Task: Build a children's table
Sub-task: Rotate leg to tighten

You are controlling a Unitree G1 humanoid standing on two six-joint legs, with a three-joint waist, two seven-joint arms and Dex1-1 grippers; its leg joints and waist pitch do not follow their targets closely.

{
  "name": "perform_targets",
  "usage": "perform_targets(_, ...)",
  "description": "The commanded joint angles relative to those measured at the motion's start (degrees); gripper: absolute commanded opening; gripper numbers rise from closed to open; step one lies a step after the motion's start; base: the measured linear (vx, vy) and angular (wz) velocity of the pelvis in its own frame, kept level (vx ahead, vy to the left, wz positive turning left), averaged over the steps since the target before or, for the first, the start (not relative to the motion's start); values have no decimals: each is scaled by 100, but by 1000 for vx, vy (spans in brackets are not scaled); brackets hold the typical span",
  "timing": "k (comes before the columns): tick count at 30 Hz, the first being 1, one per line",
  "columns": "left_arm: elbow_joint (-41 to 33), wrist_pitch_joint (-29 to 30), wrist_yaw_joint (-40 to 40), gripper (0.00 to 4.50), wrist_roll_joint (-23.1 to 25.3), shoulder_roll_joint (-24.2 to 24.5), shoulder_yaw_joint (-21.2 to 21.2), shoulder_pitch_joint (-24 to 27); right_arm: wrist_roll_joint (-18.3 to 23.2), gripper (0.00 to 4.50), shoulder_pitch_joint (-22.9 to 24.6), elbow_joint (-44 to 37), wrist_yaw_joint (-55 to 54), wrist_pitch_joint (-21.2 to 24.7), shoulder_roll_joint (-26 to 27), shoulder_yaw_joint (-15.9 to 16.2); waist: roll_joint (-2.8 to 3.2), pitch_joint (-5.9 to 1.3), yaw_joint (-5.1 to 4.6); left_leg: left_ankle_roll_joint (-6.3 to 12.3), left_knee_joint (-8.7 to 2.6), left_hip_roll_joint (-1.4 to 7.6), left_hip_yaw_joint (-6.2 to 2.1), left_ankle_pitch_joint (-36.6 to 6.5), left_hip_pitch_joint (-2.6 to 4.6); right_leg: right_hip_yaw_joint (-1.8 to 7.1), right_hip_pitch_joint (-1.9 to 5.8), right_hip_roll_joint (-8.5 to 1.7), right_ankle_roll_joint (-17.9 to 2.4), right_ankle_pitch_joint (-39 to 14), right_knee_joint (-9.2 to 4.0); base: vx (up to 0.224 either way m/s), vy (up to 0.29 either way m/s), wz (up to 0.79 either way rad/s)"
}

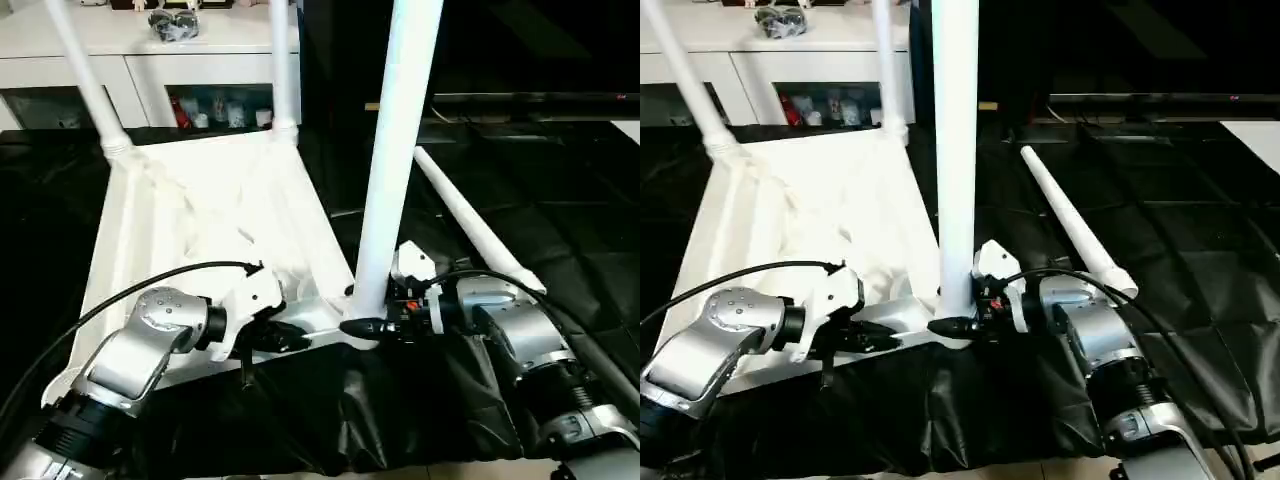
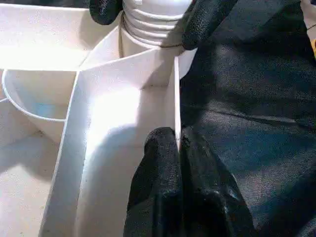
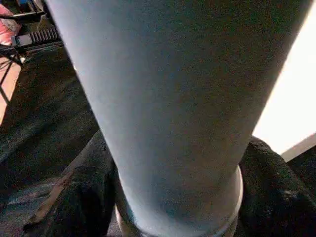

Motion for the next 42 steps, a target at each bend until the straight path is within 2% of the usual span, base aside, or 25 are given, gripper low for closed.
perform_targets(1, -249, -187, -176, 0, -184, -99, -117, -138, 55, 279, 69, -181, 240, 52, 51, 247, 8, -425, -28, 191, -410, 107, 0, -1298, 60, 278, 295, -258, -1259, -1314, -452, 0, 0, 0)
perform_targets(8, 122, -426, 194, 0, -31, -301, -27, -215, 53, 272, 173, -178, 12, 17, 220, 206, 5, -435, -21, 196, -402, 105, 2, -1255, 58, 280, 297, -264, -1249, -1275, -454, 0, 0, 0)
perform_targets(10, 407, -541, 692, 0, 82, -549, 90, -299, -49, 272, 140, 49, -727, -38, 514, 37, -1, -423, -33, 142, -406, 97, 2, -1303, 61, 281, 288, -267, -1201, -1420, -476, 0, 0, 0)
perform_targets(11, 615, -539, 1157, 0, 157, -811, 198, -375, -149, 272, 46, 385, -1712, 17, 883, -217, -6, -408, -49, 86, -415, 89, 4, -1325, 57, 283, 278, -275, -1161, -1564, -490, 0, 0, 0)
perform_targets(12, 624, -529, 1192, 0, 164, -831, 202, -382, -153, 272, 41, 407, -1772, 18, 907, -233, -2, -385, -74, 50, -422, 77, 11, -1403, 56, 278, 265, -269, -1124, -1745, -517, 0, 0, 0)
perform_targets(13, 738, -414, 1601, 0, 243, -1094, 241, -468, -200, 272, -27, 677, -2493, 44, 1198, -428, -13, -397, -87, -50, -429, 74, -19, -1496, 60, 260, 292, -294, -1001, -2059, -524, 0, 0, 0)
perform_targets(14, 739, -411, 1616, 0, 247, -1106, 240, -471, -202, 272, -27, 686, -2517, 44, 1209, -433, -25, -385, -117, -87, -444, 70, -24, -1521, 49, 254, 293, -282, -939, -2163, -537, 0, 0, 0)
perform_targets(15, 750, -378, 1764, 0, 288, -1224, 222, -504, -222, 272, -36, 771, -2760, 48, 1317, -483, -25, -404, -140, -103, -443, 66, -37, -1563, 54, 246, 302, -292, -854, -2263, -552, 0, 0, 0)
perform_targets(16, 735, -299, 1941, 0, 342, -1348, 202, -533, -244, 272, -39, 848, -3002, 42, 1428, -528, 3, -404, -168, -84, -440, 74, -39, -1554, 61, 256, 285, -290, -862, -2147, -557, 0, 0, 0)
perform_targets(18, 618, -122, 2221, 0, 406, -1604, 155, -571, -281, 272, -70, 1007, -3600, 39, 1717, -642, 10, -406, -203, -38, -434, 70, -31, -1542, 63, 262, 276, -278, -926, -1994, -546, 0, 0, 0)
perform_targets(22, 375, 27, 2373, 0, 491, -1793, 68, -547, -374, 272, -91, 1028, -3822, -200, 1989, -632, 17, -430, -219, 46, -423, 71, -17, -1442, 45, 266, 283, -266, -989, -1691, -525, 0, 0, 0)
perform_targets(24, 192, 68, 2248, 0, 457, -1783, 0, -502, -270, 328, -112, 984, -3673, -294, 2030, -712, 17, -445, -230, 113, -415, 69, -19, -1271, 21, 266, 305, -261, -1075, -1353, -493, 0, 0, 0)
perform_targets(29, -22, 88, 2056, 0, 391, -1644, -42, -433, -111, 375, -126, 863, -3338, -246, 1837, -759, 28, -473, -253, 254, -389, 73, -15, -998, 5, 260, 336, -244, -1282, -706, -417, 0, 0, 0)
perform_targets(31, -137, 10, 1795, 0, 276, -1454, -31, -361, -126, 388, 23, 505, -2427, -282, 1395, -378, 32, -497, -243, 388, -356, 80, -7, -803, 8, 255, 356, -231, -1410, -258, -373, 0, 0, 0)
perform_targets(33, -195, -37, 1621, 0, 188, -1355, -20, -313, -113, 388, 93, 326, -2092, -307, 1172, -285, 25, -493, -233, 494, -348, 81, 4, -696, 4, 257, 354, -237, -1481, -104, -364, 0, 0, 0)
perform_targets(35, -276, -110, 1374, 0, 79, -1236, -25, -252, -42, 388, 131, 175, -1661, -289, 930, -241, 16, -482, -214, 528, -347, 81, 13, -780, 15, 257, 356, -243, -1496, -249, -385, 0, 0, 0)
perform_targets(39, -459, -89, 999, 0, -68, -1022, -45, -147, -8, 388, 150, 58, -1053, -246, 589, -151, 23, -446, -136, 427, -374, 114, 30, -1087, 79, 273, 296, -248, -1465, -762, -439, 0, 0, 0)
perform_targets(42, -534, -57, 814, 0, -112, -887, -51, -107, 46, 388, 164, -20, -670, -180, 407, -91, 14, -444, -95, 378, -382, 114, 18, -1145, 63, 270, 313, -253, -1376, -927, -440, 0, 0, 0)
